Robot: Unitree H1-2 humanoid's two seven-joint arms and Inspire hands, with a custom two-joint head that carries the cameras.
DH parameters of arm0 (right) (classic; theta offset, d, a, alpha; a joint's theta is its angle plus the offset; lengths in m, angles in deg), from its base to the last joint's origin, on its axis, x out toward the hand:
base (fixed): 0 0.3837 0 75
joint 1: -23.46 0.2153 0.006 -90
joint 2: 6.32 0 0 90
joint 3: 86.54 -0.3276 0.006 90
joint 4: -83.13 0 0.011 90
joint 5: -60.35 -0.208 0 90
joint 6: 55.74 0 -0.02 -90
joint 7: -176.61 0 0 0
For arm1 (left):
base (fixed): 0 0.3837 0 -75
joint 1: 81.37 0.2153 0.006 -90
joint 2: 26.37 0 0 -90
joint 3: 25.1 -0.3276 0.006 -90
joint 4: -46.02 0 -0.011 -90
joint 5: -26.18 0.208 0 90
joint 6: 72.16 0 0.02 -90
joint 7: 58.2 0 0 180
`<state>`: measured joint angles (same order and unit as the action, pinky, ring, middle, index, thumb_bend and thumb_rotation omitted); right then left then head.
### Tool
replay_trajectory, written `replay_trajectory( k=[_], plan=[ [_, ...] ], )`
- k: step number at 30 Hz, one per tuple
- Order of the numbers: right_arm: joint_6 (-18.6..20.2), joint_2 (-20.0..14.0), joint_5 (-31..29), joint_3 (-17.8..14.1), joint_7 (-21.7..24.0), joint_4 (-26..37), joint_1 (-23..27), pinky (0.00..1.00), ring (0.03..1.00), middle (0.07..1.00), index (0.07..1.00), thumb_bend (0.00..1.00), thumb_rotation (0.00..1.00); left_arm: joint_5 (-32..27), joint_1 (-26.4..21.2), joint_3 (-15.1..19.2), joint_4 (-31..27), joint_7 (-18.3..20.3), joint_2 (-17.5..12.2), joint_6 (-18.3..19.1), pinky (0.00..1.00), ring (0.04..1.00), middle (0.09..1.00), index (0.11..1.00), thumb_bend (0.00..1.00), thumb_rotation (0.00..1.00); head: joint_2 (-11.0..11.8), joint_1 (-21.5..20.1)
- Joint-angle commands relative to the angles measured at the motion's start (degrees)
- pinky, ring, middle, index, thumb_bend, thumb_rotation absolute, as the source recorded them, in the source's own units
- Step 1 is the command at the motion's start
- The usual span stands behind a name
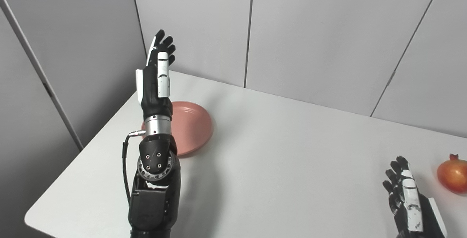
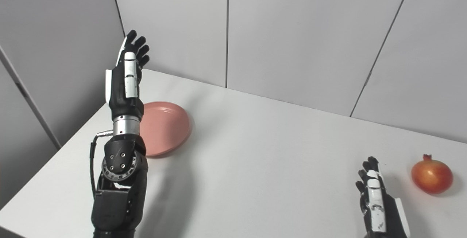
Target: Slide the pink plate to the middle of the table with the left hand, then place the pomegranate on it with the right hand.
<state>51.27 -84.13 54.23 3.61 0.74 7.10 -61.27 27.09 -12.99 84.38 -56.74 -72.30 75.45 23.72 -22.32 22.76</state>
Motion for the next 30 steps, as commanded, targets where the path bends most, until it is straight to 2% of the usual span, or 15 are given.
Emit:
replay_trajectory(
  k=[1,16,30],
  plan=[
    [-1.0,-0.3,-0.3,-0.1,0.5,1.2,1.1,1.0,1.0,1.0,1.0,0.16,1.0,-0.8,-1.9,0.8,-0.6,-1.0,-1.5,-2.5,0.89,0.9,0.907,0.895,0.46,1.0,0.2,0.0],
    [-1.6,-0.8,-0.4,0.0,0.8,0.8,1.1,1.0,1.0,1.0,1.0,0.13,1.0,-4.1,0.3,6.8,0.0,-4.3,-3.4,-3.1,0.93,0.911,0.906,0.891,0.44,1.0,0.6,0.8],
    [-0.2,-0.6,-1.2,-0.4,0.3,1.6,1.0,1.0,1.0,1.0,1.0,0.11,1.0,-15.1,2.3,11.1,4.3,-2.9,-5.1,-5.1,0.93,0.917,0.909,0.867,0.41,1.0,0.4,1.3]
  ],
)
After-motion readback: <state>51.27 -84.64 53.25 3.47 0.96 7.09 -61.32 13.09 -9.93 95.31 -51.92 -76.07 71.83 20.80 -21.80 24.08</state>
